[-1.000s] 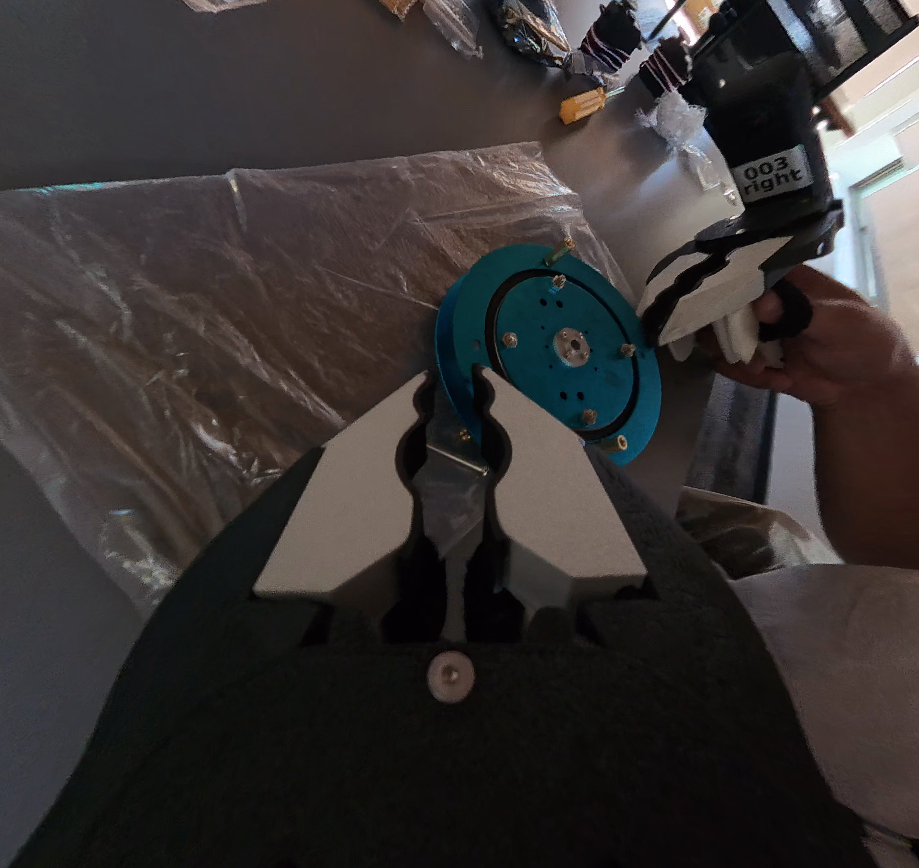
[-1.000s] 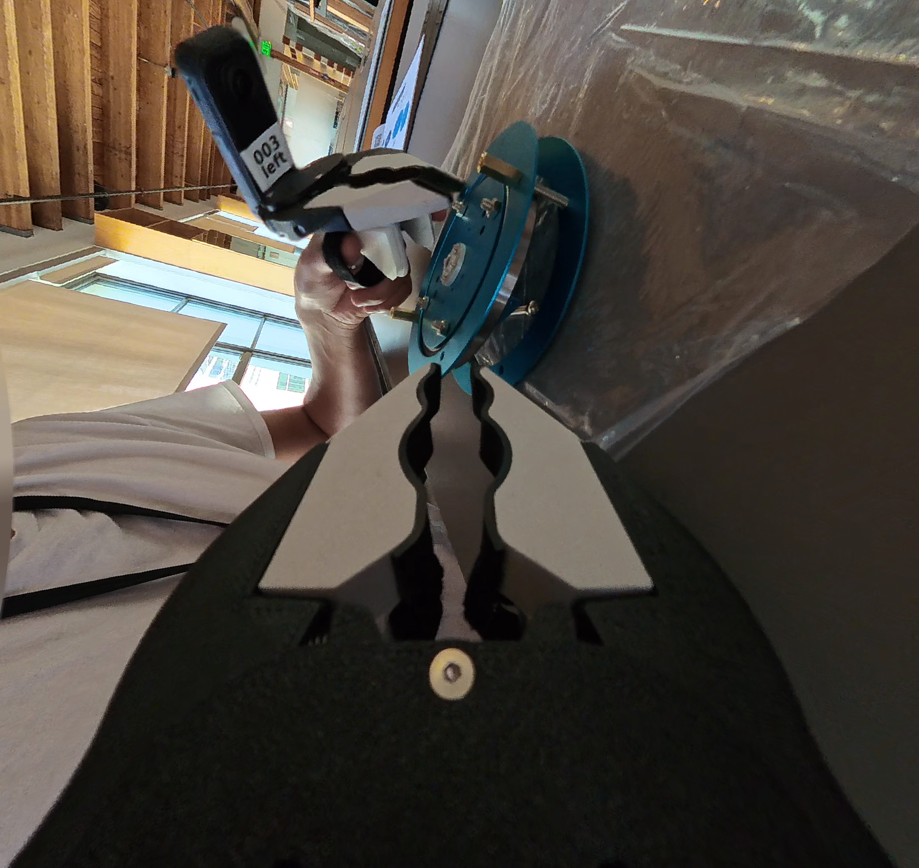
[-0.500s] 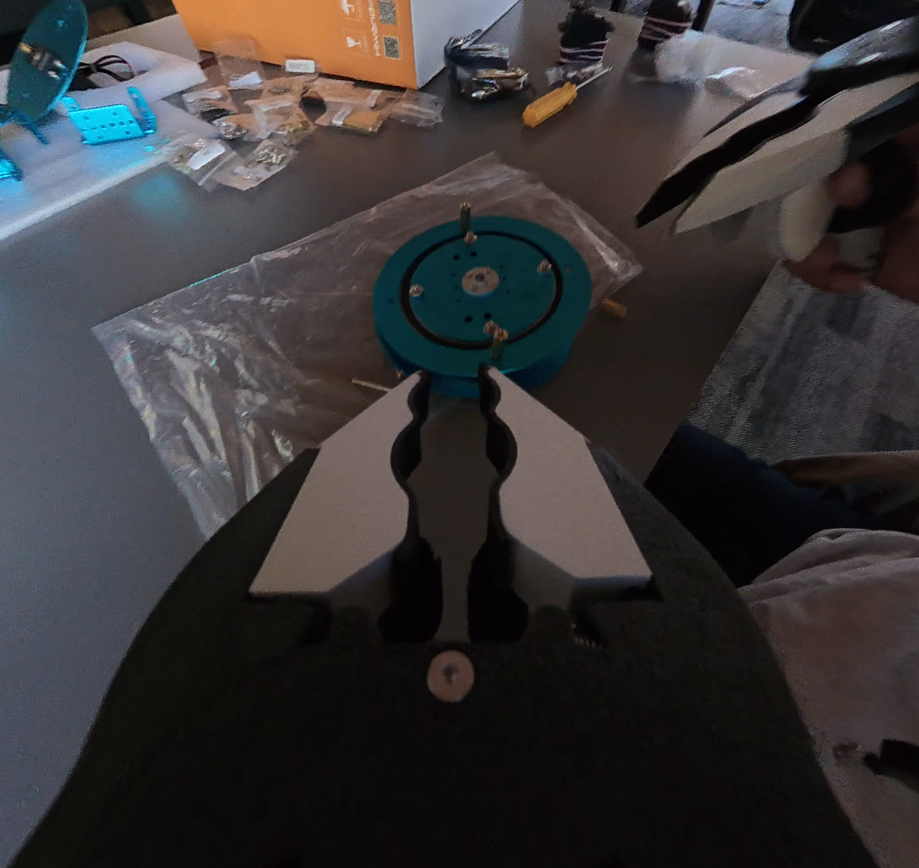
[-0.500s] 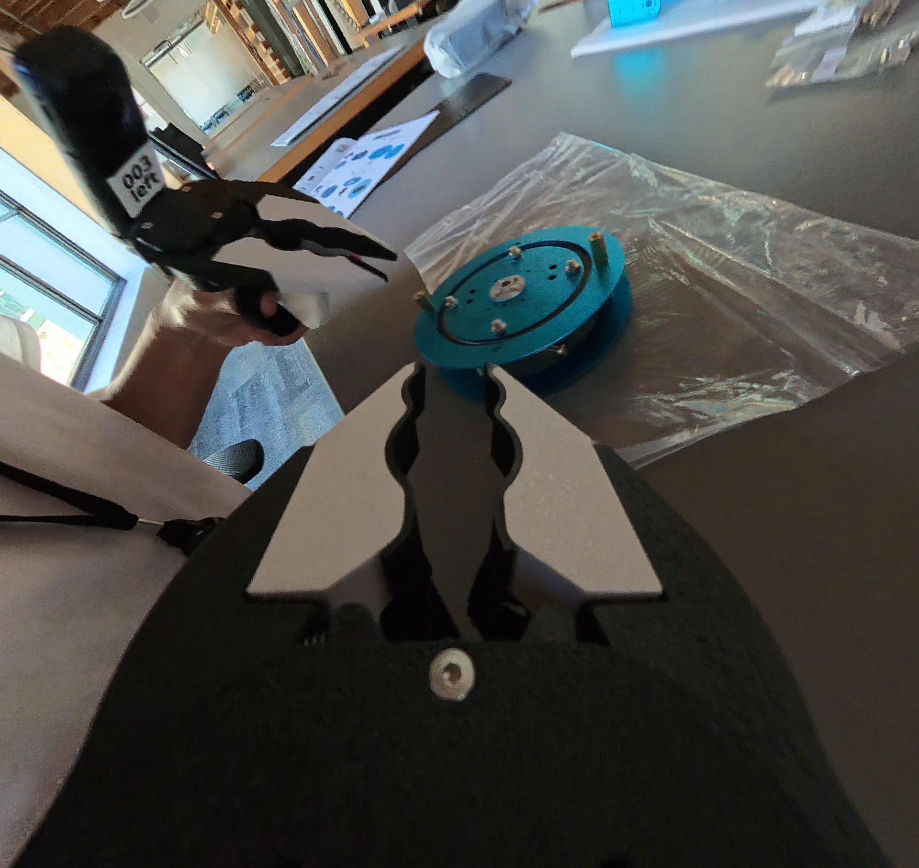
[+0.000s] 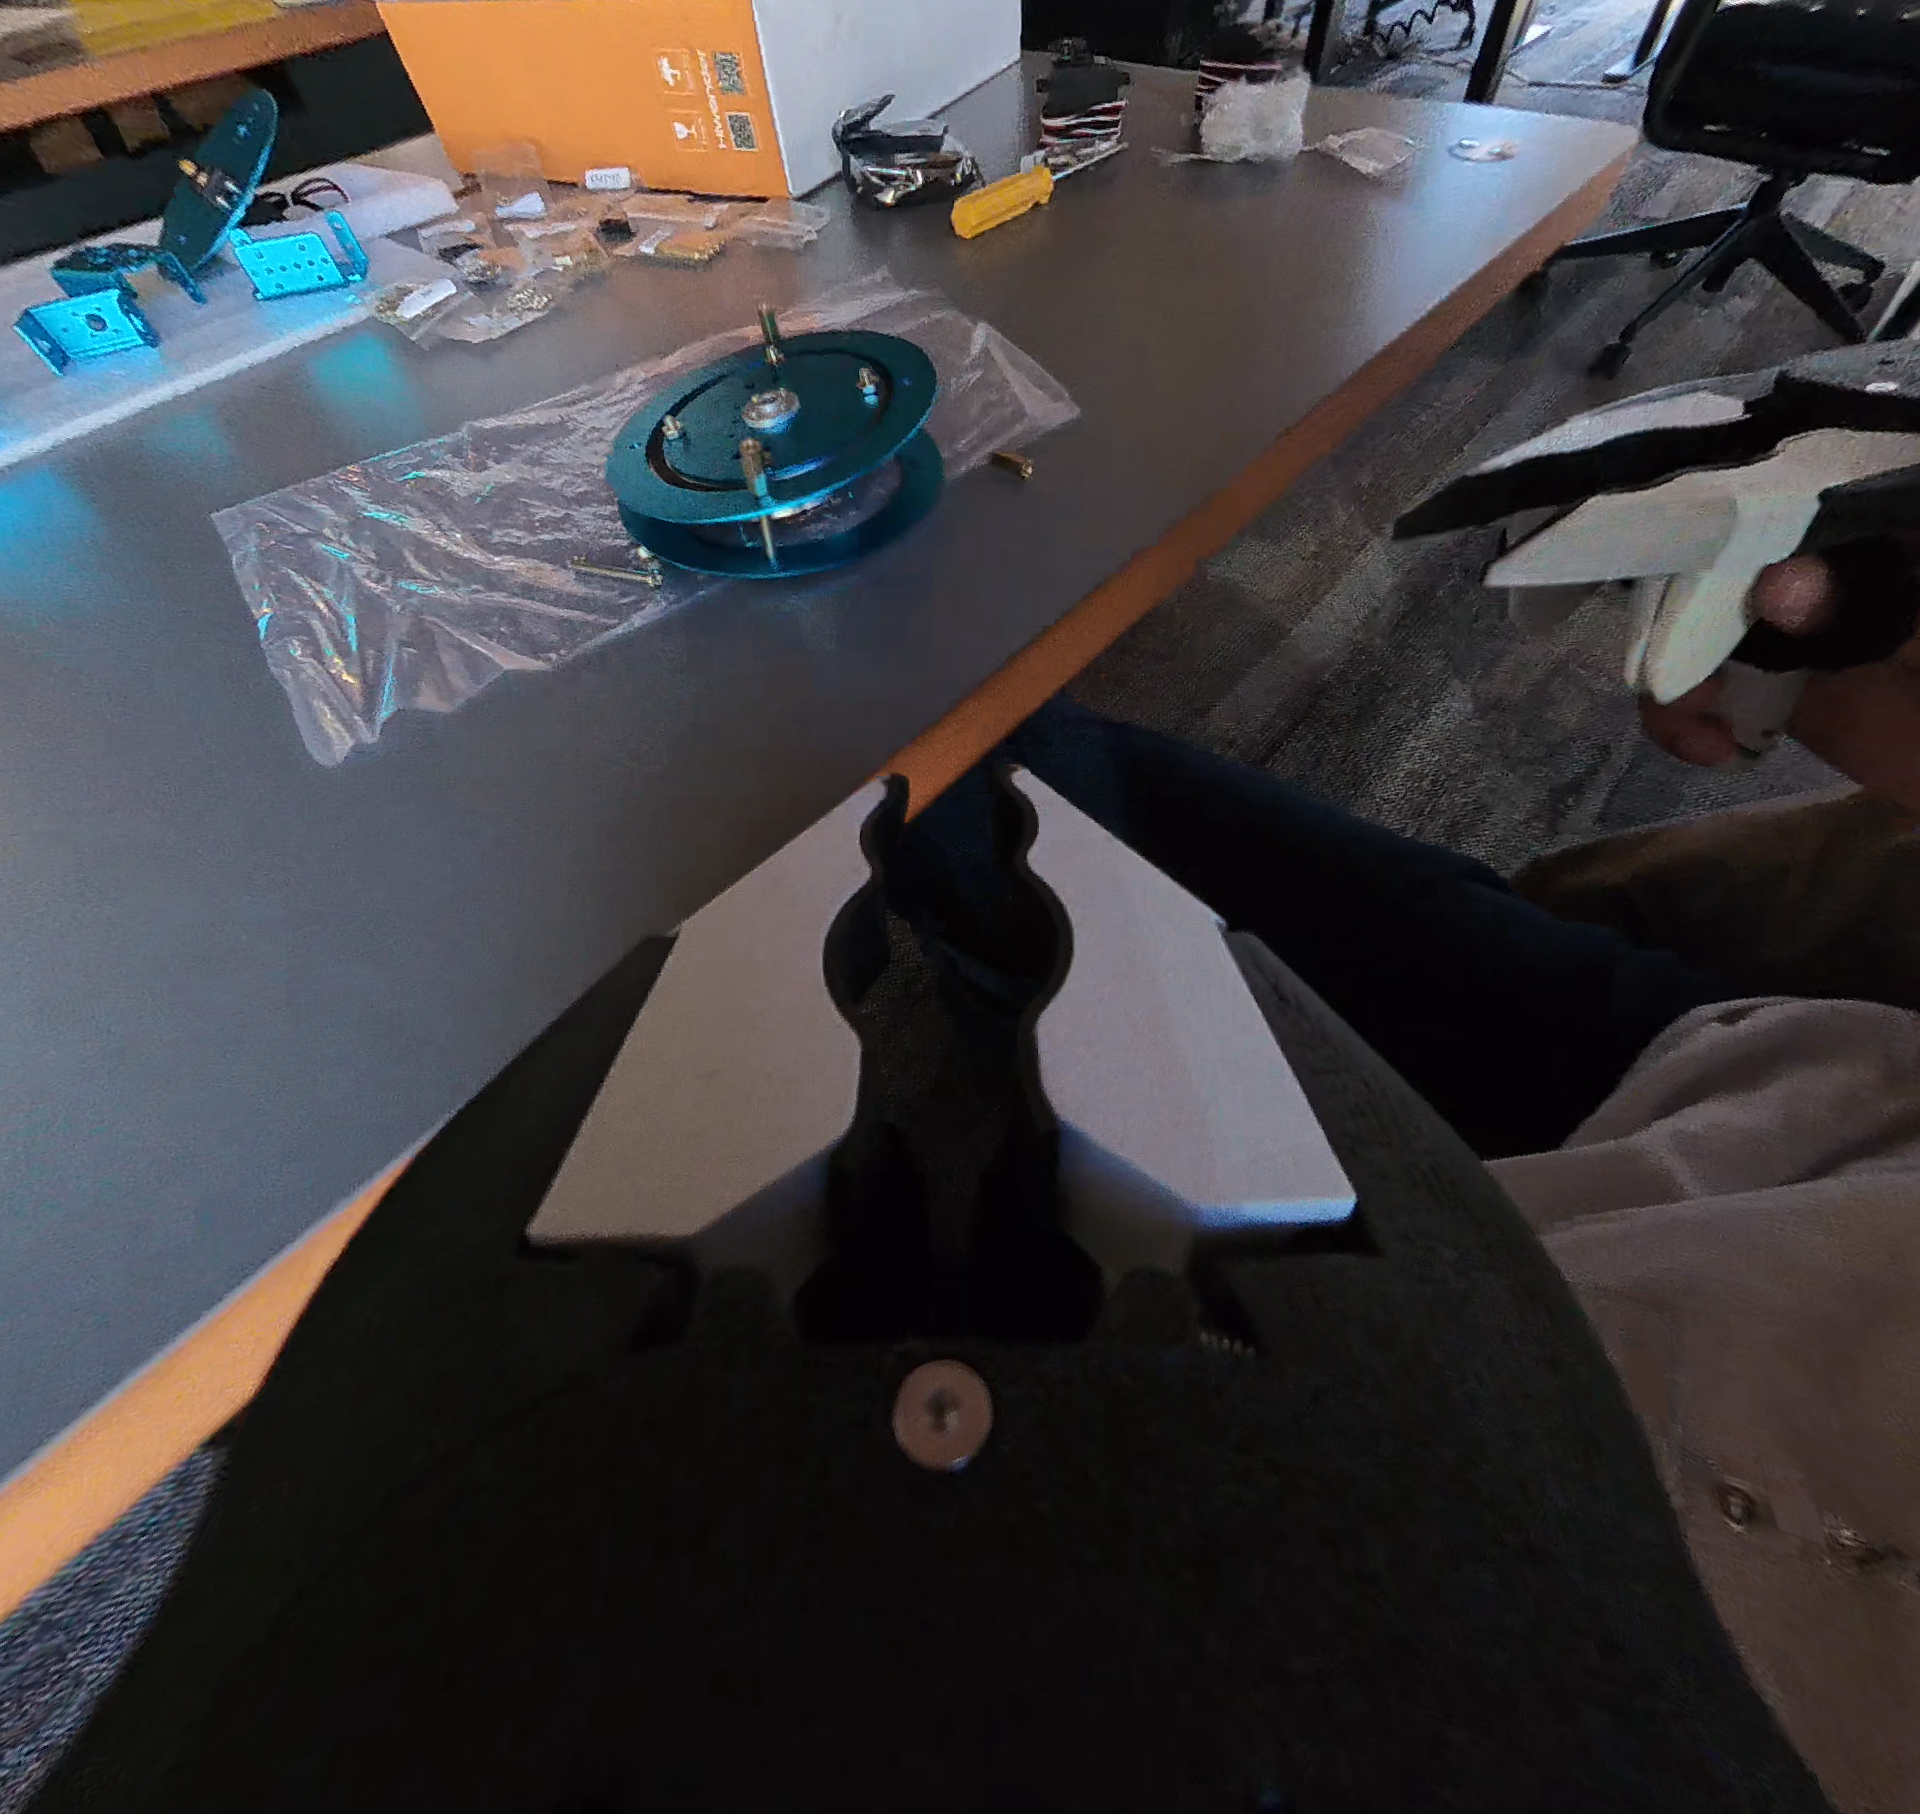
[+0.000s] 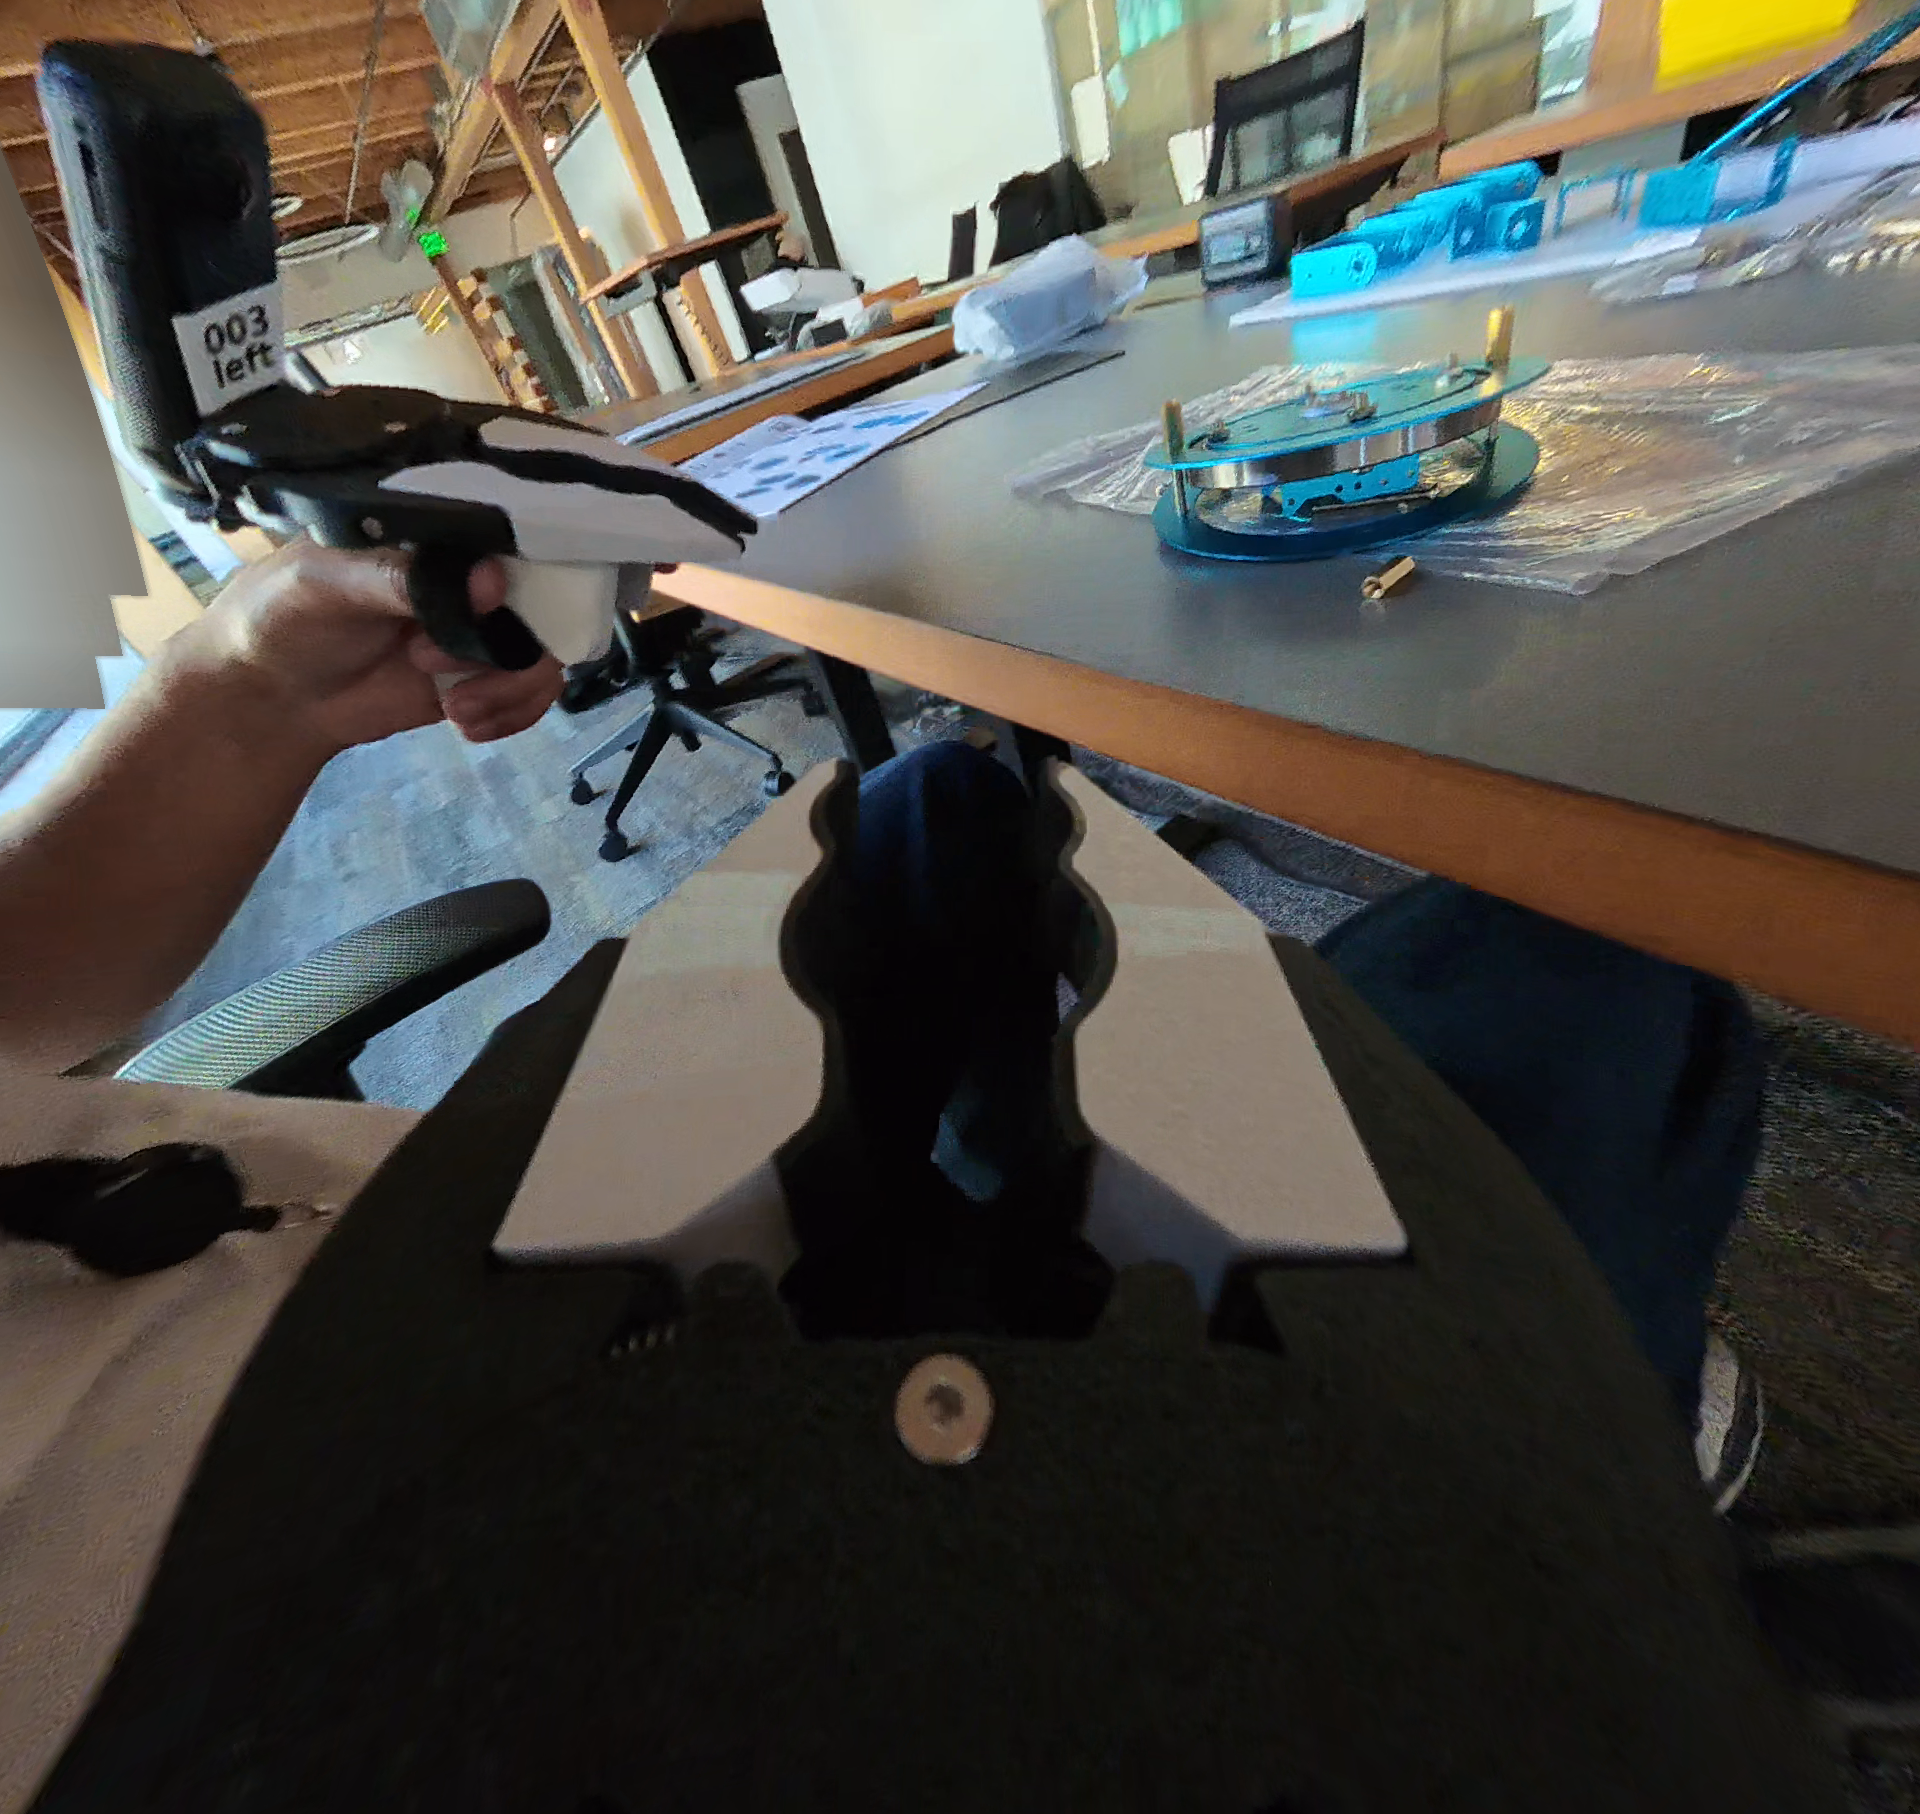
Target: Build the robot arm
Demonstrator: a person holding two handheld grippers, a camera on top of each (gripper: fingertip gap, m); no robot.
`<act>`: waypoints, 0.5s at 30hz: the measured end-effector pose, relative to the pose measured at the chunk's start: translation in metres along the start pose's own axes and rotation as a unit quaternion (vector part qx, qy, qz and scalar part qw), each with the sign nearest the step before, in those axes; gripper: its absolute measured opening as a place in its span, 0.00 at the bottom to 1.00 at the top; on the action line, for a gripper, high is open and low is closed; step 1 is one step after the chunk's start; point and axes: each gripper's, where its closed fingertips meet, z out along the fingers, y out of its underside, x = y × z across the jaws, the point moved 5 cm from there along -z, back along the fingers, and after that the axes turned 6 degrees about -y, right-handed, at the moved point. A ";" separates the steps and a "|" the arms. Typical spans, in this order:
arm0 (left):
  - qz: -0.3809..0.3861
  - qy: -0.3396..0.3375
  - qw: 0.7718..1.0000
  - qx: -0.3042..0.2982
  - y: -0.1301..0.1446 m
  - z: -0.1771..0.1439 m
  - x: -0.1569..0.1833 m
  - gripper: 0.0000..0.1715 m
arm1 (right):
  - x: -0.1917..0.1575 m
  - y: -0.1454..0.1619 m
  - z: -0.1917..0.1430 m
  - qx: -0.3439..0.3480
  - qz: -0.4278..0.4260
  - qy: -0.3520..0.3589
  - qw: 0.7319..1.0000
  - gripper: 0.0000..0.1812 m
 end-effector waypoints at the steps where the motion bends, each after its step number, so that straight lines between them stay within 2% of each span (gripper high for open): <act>1: 0.007 -0.008 1.000 0.005 0.004 -0.006 0.006 0.12 | -0.004 0.003 -0.005 0.004 -0.006 0.008 1.000 0.19; 4: 0.005 -0.008 1.000 0.023 0.015 -0.027 0.028 0.10 | -0.013 0.012 -0.015 0.016 -0.013 0.028 0.999 0.20; 8: -0.011 0.010 0.998 0.057 0.035 -0.051 0.053 0.10 | -0.030 0.006 -0.014 0.034 -0.015 0.011 0.999 0.22; 12: 0.038 -0.031 0.995 0.087 0.059 -0.059 0.051 0.09 | -0.043 0.020 -0.015 0.003 -0.064 0.025 0.998 0.22; 15: 0.068 -0.065 0.991 0.097 0.069 -0.062 0.043 0.07 | -0.056 0.032 -0.016 -0.013 -0.043 0.022 0.999 0.23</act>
